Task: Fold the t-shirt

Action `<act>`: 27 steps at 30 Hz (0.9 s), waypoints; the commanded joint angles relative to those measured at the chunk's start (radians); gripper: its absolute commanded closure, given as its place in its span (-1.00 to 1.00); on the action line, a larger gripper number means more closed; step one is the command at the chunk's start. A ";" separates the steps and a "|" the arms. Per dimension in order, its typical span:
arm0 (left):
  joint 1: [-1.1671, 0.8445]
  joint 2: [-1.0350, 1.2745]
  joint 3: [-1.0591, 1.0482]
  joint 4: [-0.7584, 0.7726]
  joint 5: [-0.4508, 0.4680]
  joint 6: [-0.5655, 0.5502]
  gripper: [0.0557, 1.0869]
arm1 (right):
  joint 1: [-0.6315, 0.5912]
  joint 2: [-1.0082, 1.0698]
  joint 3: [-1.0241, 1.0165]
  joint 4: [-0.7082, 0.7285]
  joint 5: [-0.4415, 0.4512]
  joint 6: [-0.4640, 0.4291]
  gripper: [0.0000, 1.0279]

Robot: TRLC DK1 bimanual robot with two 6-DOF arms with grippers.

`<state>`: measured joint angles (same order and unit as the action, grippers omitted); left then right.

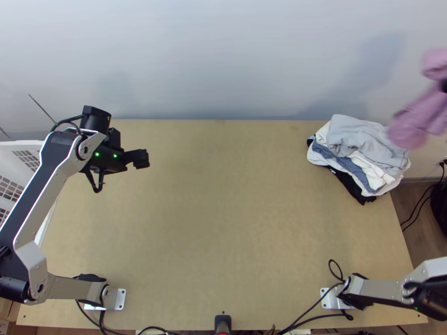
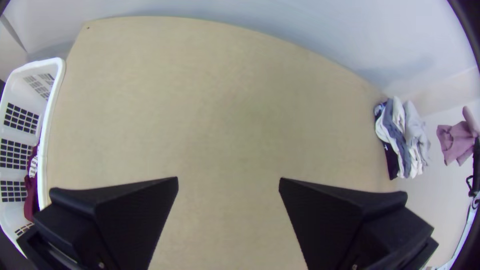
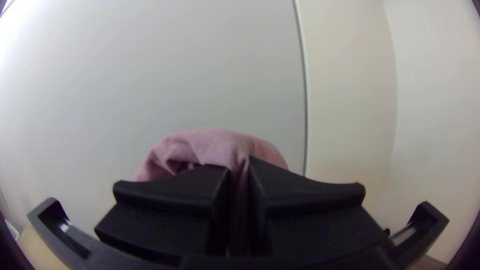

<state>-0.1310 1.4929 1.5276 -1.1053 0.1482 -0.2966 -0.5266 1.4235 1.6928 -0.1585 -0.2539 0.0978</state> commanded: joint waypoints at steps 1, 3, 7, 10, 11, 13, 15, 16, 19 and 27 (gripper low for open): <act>0.022 -0.002 -0.041 -0.001 -0.004 0.014 -0.90 | -0.286 0.103 0.030 0.019 -0.130 0.031 0.94; 0.028 -0.003 -0.041 -0.001 -0.004 0.014 -0.90 | -0.299 0.123 -0.002 0.020 -0.133 0.020 0.94; 0.041 -0.005 -0.050 -0.001 -0.004 0.016 -0.90 | -0.240 0.106 -0.165 0.100 -0.131 0.003 0.94; 0.054 -0.016 -0.067 -0.001 -0.004 0.016 -0.90 | -0.113 0.080 -0.294 0.146 -0.093 -0.013 0.94; 0.062 -0.023 -0.075 -0.001 -0.004 0.016 -0.90 | -0.062 0.075 -0.331 0.166 -0.064 -0.015 0.94; 0.076 -0.040 -0.096 -0.001 -0.004 0.017 -0.90 | 0.050 0.074 -0.386 0.201 0.007 -0.012 0.94; 0.096 -0.059 -0.118 -0.001 -0.004 0.020 -0.90 | 0.158 0.086 -0.412 0.215 0.071 -0.007 0.94; 0.103 -0.068 -0.129 -0.001 -0.004 0.022 -0.90 | 0.212 0.094 -0.418 0.221 0.099 -0.003 0.94; 0.140 -0.100 -0.155 -0.001 -0.004 0.036 -0.90 | 0.336 0.111 -0.429 0.238 0.165 0.002 0.94; 0.222 -0.148 -0.199 -0.001 -0.002 0.083 -0.90 | 0.421 0.117 -0.529 0.258 0.199 -0.006 0.94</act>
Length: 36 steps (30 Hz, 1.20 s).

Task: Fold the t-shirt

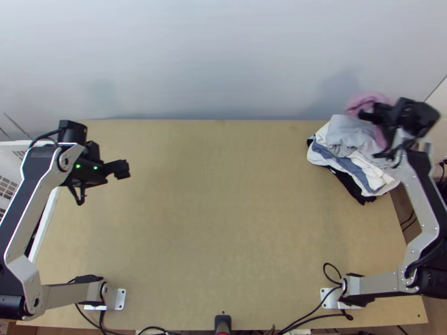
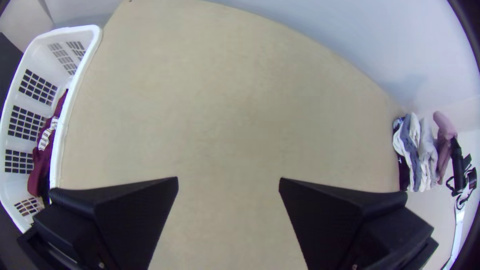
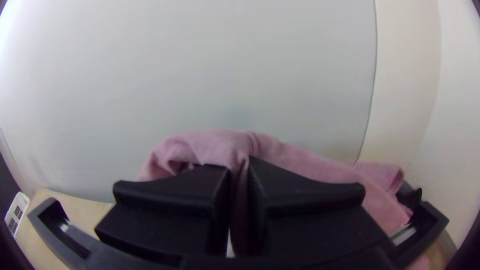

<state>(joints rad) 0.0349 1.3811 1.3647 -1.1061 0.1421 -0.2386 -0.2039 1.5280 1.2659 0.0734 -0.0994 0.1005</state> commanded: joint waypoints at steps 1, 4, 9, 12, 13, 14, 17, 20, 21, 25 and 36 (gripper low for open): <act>0.056 -0.036 -0.036 0.000 0.004 0.027 -0.90 | 0.098 0.011 -0.129 0.028 0.043 -0.022 0.94; 0.046 -0.033 -0.035 0.002 0.005 0.025 -0.90 | 0.081 -0.026 -0.217 0.039 0.043 -0.035 0.94; 0.028 -0.027 -0.030 0.003 0.005 0.021 -0.90 | 0.026 -0.152 -0.292 -0.026 0.041 -0.031 -0.41; 0.026 -0.025 -0.030 0.003 0.005 0.022 -0.90 | -0.003 -0.249 -0.281 -0.115 0.024 -0.031 -0.92; 0.026 -0.025 -0.030 0.003 0.005 0.022 -0.90 | -0.015 -0.282 -0.266 -0.146 0.010 -0.030 -0.92; 0.026 -0.024 -0.030 0.002 0.005 0.022 -0.90 | -0.029 -0.315 -0.247 -0.169 -0.005 -0.028 -0.92; 0.023 -0.025 -0.036 0.002 0.005 0.021 -0.90 | -0.065 -0.367 -0.168 -0.210 -0.037 -0.010 -0.92; 0.017 -0.028 -0.049 0.002 0.007 0.019 -0.90 | -0.075 -0.339 -0.083 -0.201 -0.048 0.025 -0.92; 0.013 -0.030 -0.052 0.002 0.005 0.016 -0.90 | -0.075 -0.312 -0.060 -0.187 -0.048 0.038 -0.92; -0.006 -0.037 -0.059 0.002 0.005 0.007 -0.90 | -0.060 -0.155 -0.040 -0.050 -0.043 0.073 -0.92; -0.052 -0.074 -0.107 0.002 0.005 -0.027 -0.90 | -0.038 0.129 -0.206 0.138 0.033 -0.019 -0.92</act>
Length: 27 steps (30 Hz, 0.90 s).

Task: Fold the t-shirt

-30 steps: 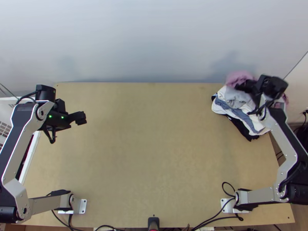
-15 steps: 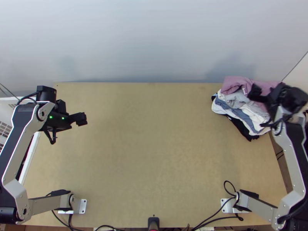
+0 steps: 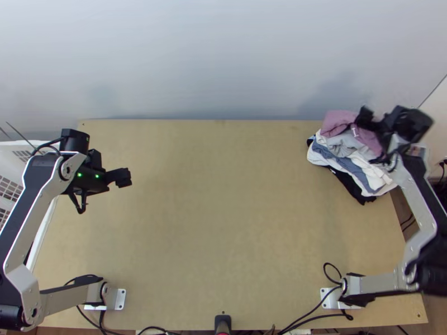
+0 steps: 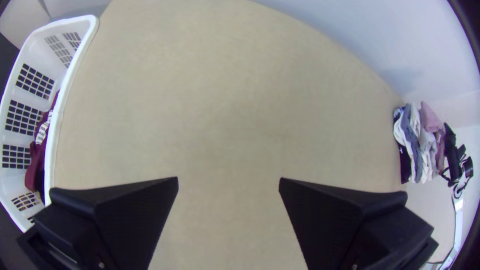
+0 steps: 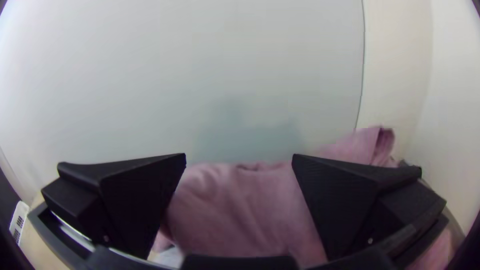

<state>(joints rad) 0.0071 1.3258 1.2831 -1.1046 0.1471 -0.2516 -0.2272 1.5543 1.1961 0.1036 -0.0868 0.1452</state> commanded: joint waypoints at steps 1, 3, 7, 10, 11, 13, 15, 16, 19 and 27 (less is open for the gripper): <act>-0.024 -0.020 -0.027 0.000 0.000 -0.015 -0.90 | -0.031 0.090 -0.191 0.134 0.021 -0.078 -0.92; -0.024 -0.025 -0.034 0.000 0.000 -0.017 -0.90 | -0.063 0.056 -0.302 0.186 0.019 -0.121 -0.92; -0.024 -0.023 -0.050 0.002 0.000 -0.017 -0.90 | -0.112 0.009 -0.425 0.191 0.015 -0.176 -0.92; -0.029 -0.023 -0.057 0.008 0.000 -0.017 -0.90 | -0.110 -0.033 -0.454 0.191 0.001 -0.179 -0.92; -0.032 -0.025 -0.057 0.009 0.000 -0.017 -0.90 | -0.107 -0.048 -0.452 0.189 -0.002 -0.177 -0.92; -0.036 -0.036 -0.056 0.022 0.000 -0.017 -0.90 | -0.097 -0.086 -0.434 0.186 -0.019 -0.170 -0.92; -0.038 -0.051 -0.047 0.032 -0.001 -0.020 -0.90 | -0.078 -0.126 -0.395 0.162 -0.022 -0.150 -0.92; -0.036 -0.054 -0.036 0.034 0.000 -0.028 -0.90 | -0.070 -0.145 -0.371 0.143 -0.022 -0.133 -0.92; -0.039 -0.069 -0.022 0.031 0.006 -0.040 -0.90 | -0.049 -0.198 -0.290 0.111 -0.022 -0.065 -0.92; -0.065 -0.126 0.062 0.048 -0.078 -0.040 -0.90 | 0.045 -0.246 -0.064 -0.045 -0.024 -0.082 -0.92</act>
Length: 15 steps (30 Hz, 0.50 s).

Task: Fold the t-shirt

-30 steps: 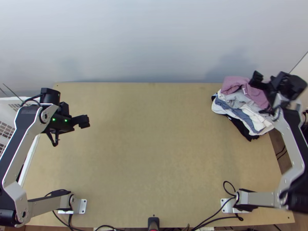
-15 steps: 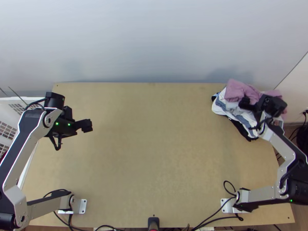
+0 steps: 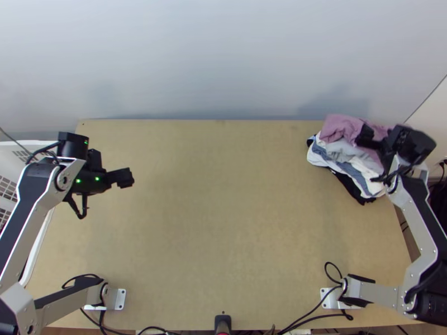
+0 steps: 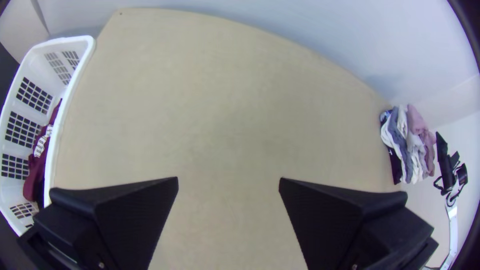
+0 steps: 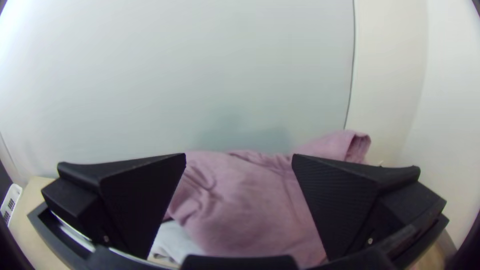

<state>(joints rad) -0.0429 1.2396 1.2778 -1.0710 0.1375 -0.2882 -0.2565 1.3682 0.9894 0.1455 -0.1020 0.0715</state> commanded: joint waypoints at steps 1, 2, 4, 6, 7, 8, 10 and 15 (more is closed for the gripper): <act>-0.018 -0.048 0.080 0.016 -0.092 -0.003 -0.90 | 0.091 -0.080 0.144 -0.089 -0.008 -0.030 -0.92; -0.025 -0.060 0.091 0.016 -0.113 -0.005 -0.90 | 0.118 -0.104 0.140 -0.093 -0.008 -0.055 -0.92; -0.038 -0.085 0.101 0.020 -0.164 -0.005 -0.90 | 0.180 -0.149 0.126 -0.109 -0.004 -0.110 -0.92; -0.072 -0.118 0.098 0.037 -0.262 0.000 -0.90 | 0.247 -0.199 0.094 -0.133 0.051 -0.162 -0.92; -0.081 -0.138 0.094 0.043 -0.291 0.001 -0.90 | 0.306 -0.222 0.069 -0.144 0.105 -0.187 -0.92; -0.092 -0.164 0.083 0.048 -0.305 0.000 -0.90 | 0.365 -0.262 0.020 -0.144 0.137 -0.188 -0.92; -0.104 -0.223 0.038 0.077 -0.338 0.000 -0.90 | 0.438 -0.337 -0.086 -0.107 0.171 -0.197 -0.92; -0.095 -0.397 -0.163 0.224 -0.457 0.017 -0.90 | 0.574 -0.445 -0.321 -0.007 0.297 -0.217 -0.92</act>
<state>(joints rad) -0.1261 1.0245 1.2812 -0.9691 -0.1761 -0.2874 0.1345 1.0760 0.9070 0.0620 0.0662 -0.1101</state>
